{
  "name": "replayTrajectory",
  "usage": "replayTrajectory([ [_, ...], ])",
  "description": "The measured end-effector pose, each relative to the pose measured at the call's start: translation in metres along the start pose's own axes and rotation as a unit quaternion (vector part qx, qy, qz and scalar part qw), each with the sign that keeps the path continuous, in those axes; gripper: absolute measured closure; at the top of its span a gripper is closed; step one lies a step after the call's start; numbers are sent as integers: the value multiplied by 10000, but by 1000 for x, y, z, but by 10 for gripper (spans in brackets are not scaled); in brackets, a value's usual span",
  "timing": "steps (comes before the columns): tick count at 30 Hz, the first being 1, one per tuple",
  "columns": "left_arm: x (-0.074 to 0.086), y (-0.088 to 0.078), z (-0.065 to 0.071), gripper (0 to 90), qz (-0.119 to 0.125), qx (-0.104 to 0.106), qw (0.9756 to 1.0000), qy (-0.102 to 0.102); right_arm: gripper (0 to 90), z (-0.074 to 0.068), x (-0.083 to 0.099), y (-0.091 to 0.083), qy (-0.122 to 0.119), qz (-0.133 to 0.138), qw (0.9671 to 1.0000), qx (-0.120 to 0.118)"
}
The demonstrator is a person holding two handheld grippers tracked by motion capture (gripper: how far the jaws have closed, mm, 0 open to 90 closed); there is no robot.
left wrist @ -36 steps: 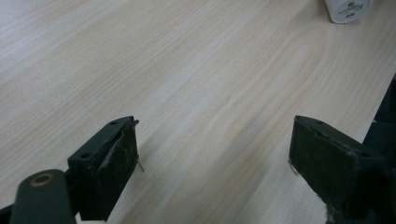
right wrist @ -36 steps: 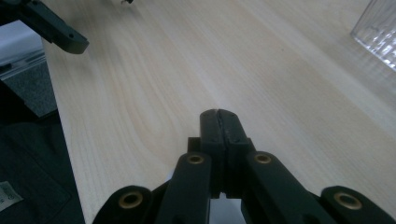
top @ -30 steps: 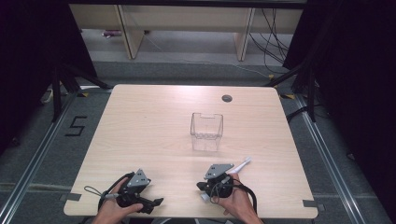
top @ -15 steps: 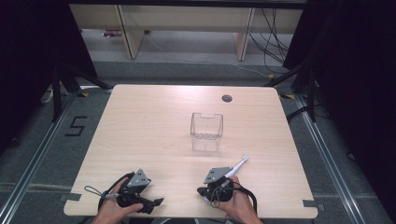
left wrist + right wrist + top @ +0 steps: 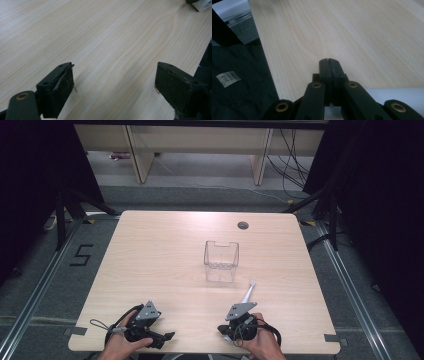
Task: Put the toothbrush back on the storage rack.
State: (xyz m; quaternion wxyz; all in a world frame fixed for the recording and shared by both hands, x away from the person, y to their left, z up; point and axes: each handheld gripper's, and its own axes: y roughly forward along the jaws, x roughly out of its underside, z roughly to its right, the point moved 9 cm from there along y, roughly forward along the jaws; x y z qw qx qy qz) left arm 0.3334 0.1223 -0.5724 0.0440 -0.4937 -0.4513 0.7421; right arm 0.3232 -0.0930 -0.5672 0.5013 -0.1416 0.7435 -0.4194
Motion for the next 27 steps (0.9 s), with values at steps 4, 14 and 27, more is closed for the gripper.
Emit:
replayTrajectory([
  [4, 0, 0, 0, 149, -20, 10, 10000, 3, 900, 2, 5, -4, -72, -57, 10000, 5],
  [14, 0, 0, 0, 149, -15, 14, 10000, -10, 900, 5, 18, -16, 10, -108, 9999, 100],
  [27, 0, 1, 1, 148, 16, 21, 10000, -63, 899, 12, 34, -34, 197, -124, 9995, 217],
])
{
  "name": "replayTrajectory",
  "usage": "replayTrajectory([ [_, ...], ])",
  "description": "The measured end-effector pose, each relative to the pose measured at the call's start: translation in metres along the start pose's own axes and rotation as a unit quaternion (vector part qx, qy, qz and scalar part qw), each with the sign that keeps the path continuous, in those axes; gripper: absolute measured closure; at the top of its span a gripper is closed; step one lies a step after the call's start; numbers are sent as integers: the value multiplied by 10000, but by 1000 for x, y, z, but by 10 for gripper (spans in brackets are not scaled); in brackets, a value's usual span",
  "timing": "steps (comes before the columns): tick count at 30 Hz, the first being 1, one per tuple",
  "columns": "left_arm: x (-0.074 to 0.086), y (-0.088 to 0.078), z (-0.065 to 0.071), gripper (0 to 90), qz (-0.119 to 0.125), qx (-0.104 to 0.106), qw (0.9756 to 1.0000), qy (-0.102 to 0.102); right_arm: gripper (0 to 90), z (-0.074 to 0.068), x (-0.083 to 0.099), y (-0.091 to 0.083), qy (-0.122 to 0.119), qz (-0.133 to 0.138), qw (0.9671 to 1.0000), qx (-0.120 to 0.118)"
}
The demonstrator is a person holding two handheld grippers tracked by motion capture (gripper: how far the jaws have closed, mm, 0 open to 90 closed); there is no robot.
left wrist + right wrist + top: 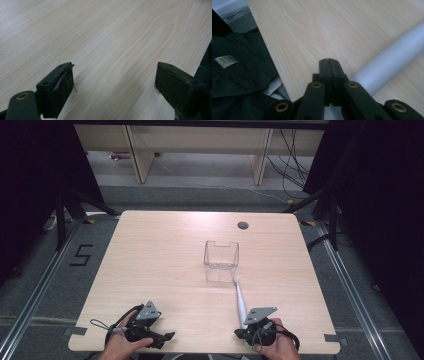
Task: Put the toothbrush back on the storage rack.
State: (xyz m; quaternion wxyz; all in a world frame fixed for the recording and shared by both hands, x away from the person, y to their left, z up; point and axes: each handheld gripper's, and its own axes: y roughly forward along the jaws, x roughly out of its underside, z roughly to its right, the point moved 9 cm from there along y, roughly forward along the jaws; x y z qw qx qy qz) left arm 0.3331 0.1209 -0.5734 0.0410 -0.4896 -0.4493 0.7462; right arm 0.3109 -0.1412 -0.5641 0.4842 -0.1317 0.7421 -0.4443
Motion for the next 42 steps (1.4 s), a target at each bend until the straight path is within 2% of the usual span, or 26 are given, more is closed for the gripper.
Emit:
replayTrajectory([
  [1, 0, 0, 0, 148, 3, 4, 10000, -3, 899, 1, 1, 0, 20, 51, 10000, 25],
  [2, 0, 0, 0, 149, 3, 4, 10000, -6, 899, 1, 4, -2, 97, -19, 9999, -46],
  [3, 1, -1, -2, 148, -64, -48, 10000, 59, 899, 1, 7, -4, 201, -108, 9997, 23],
  [4, 1, -1, -2, 148, -69, -48, 9999, 68, 898, 5, 7, -4, 97, -20, 9999, 50],
  [5, 1, -1, -1, 149, -38, -19, 10000, 37, 898, 6, 9, -6, 74, -45, 9999, 58],
  [6, 0, 0, 0, 148, 2, 3, 10000, -5, 899, 7, 12, -8, 209, -96, 9996, 155],
  [7, 1, -1, -2, 148, -81, -53, 9999, 78, 898, 10, 14, -12, 231, -97, 9995, 212],
  [8, 1, -1, -2, 149, -81, -53, 9999, 78, 898, 10, 14, -12, 231, -97, 9995, 212],
  [9, 1, -1, -2, 149, -79, -49, 9999, 69, 898, 13, 15, -15, 78, -29, 9997, 218],
  [11, 1, -1, -2, 149, -67, -48, 10000, 42, 898, 14, 16, -17, 120, 15, 9996, 237],
  [12, 0, 0, 0, 148, -16, -14, 10000, -34, 898, 14, 18, -19, 205, 2, 9995, 221],
  [13, 0, 0, -1, 149, -30, -2, 10000, 7, 898, 19, 21, -22, 181, 59, 9993, 319],
  [20, 1, -1, -3, 148, -97, -57, 9999, 73, 897, 30, 30, -31, 284, 37, 9985, 467],
  [21, 1, -1, -3, 149, -87, -53, 9999, 123, 897, 35, 32, -35, 241, 38, 9981, 566],
  [22, 1, -1, -3, 148, -87, -53, 9999, 123, 897, 35, 32, -35, 241, 38, 9981, 566],
  [23, 1, -1, -2, 148, -95, -16, 9998, 155, 897, 37, 34, -38, 389, 51, 9977, 561],
  [28, 1, -1, -3, 148, -124, -54, 9998, 132, 896, 47, 39, -44, 412, 76, 9968, 678],
  [29, 1, -1, -3, 148, -127, -55, 9998, 138, 896, 47, 38, -45, 535, 129, 9961, 687],
  [30, 1, -1, -3, 148, -126, -59, 9998, 137, 896, 47, 38, -45, 535, 129, 9961, 687],
  [31, 1, -1, -3, 149, -122, -52, 9998, 140, 896, 49, 39, -46, 424, 71, 9966, 698],
  [34, 1, -1, -4, 149, -125, -60, 9998, 125, 896, 49, 38, -45, 504, 107, 9963, 690],
  [35, 1, -1, -3, 149, -130, -47, 9998, 144, 896, 51, 38, -46, 400, 81, 9966, 719],
  [38, 1, -1, -3, 148, -131, -42, 9998, 149, 895, 53, 38, -45, 402, 103, 9962, 766],
  [39, 1, -2, -3, 148, -130, -40, 9998, 157, 895, 53, 40, -47, 466, 10, 9962, 740],
  [42, 1, -2, -3, 148, -126, -43, 9998, 143, 895, 55, 39, -48, 494, 69, 9958, 773],
])
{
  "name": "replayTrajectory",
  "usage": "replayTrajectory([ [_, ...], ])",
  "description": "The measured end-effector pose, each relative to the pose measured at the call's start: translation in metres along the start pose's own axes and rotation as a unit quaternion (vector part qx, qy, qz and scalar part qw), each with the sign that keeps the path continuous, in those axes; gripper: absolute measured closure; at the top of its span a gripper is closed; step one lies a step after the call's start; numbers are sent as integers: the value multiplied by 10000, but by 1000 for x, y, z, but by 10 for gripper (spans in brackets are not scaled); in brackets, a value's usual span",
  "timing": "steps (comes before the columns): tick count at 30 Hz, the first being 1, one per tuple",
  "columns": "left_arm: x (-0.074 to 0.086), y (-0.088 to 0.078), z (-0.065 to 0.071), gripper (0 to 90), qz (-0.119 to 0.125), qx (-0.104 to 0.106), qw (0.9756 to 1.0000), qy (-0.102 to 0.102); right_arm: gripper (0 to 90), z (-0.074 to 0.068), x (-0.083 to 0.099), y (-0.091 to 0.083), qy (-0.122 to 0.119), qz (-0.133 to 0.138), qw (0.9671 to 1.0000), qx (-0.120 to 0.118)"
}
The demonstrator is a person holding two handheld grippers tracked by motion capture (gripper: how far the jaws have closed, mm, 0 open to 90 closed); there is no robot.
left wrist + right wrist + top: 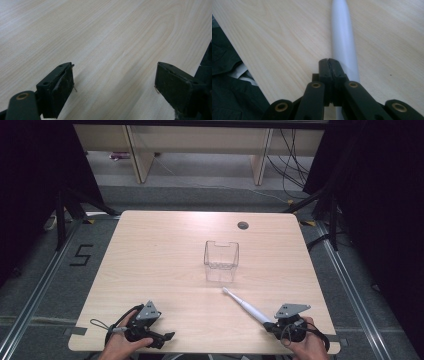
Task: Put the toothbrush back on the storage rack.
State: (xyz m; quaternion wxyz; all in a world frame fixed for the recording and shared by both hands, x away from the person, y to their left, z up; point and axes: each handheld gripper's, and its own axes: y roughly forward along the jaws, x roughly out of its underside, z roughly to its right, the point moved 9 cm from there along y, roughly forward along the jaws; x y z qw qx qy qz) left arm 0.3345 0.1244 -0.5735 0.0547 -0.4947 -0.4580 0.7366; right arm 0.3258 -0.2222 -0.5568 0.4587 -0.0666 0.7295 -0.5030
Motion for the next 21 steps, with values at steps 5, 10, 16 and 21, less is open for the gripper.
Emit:
replayTrajectory([
  [5, 0, 0, 0, 148, 4, -9, 10000, -3, 892, 6, 0, -1, -105, -19, 9999, 82],
  [10, 1, 0, -2, 148, -11, -15, 10000, -30, 833, -4, -9, -3, -116, 72, 9999, -47],
  [16, 1, 0, -2, 148, -3, -30, 10000, -41, 699, -6, -35, -3, -749, -50, 9969, 253],
  [21, 0, 2, 0, 148, 52, 29, 9999, -142, 592, -2, -47, 4, -980, -593, 9920, 525],
])
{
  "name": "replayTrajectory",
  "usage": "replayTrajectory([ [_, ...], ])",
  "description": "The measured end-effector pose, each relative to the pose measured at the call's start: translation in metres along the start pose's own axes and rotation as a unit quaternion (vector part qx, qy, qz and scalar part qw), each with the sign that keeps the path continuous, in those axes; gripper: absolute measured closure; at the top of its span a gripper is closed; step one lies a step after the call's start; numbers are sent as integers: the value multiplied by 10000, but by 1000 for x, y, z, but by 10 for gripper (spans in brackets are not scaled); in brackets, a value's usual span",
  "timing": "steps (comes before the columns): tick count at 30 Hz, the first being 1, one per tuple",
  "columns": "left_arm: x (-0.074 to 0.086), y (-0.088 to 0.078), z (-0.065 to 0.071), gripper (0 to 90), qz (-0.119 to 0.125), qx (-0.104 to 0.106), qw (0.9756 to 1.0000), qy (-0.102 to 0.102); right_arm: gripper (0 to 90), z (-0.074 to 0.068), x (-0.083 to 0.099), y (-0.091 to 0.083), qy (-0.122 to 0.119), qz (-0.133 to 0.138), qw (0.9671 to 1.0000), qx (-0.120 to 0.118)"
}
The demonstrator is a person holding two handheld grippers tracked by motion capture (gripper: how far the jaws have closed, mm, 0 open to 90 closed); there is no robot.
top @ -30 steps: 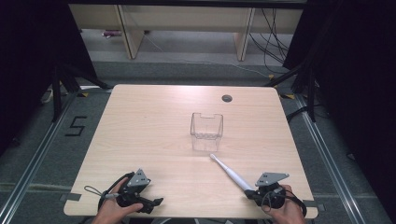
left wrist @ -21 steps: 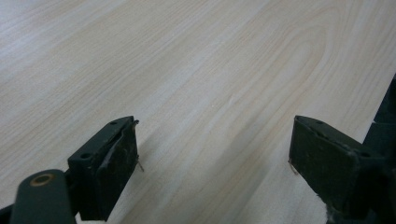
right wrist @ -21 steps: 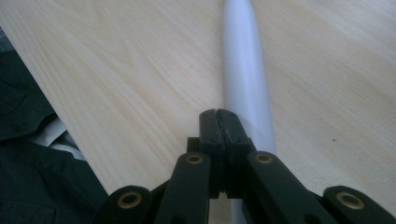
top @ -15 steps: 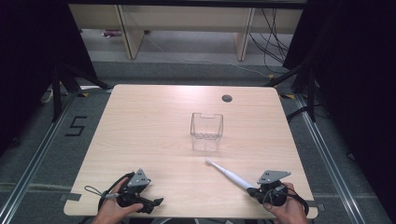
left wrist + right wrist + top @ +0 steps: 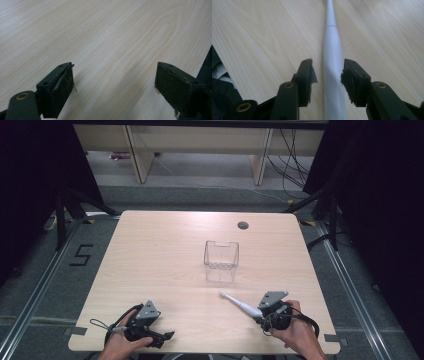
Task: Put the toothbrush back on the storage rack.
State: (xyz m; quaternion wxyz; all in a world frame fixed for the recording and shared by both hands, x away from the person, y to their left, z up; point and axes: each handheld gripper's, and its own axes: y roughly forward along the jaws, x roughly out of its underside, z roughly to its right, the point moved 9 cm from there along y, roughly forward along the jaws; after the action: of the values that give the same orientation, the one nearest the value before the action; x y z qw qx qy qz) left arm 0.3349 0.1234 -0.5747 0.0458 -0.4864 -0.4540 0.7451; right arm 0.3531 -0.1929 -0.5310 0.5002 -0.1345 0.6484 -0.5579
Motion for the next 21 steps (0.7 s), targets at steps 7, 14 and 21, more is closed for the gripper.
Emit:
replayTrajectory([
  [7, 0, -2, -1, 148, -36, -15, 10000, 68, 540, 5, -10, 7, -141, -447, 9988, -108],
  [14, 0, -2, -2, 148, -39, -32, 10000, 85, 527, 10, -15, 24, -198, -1004, 9945, -208],
  [21, 0, -1, -2, 148, -44, -43, 9999, 90, 528, 12, -16, 31, -257, -1317, 9905, -305],
])
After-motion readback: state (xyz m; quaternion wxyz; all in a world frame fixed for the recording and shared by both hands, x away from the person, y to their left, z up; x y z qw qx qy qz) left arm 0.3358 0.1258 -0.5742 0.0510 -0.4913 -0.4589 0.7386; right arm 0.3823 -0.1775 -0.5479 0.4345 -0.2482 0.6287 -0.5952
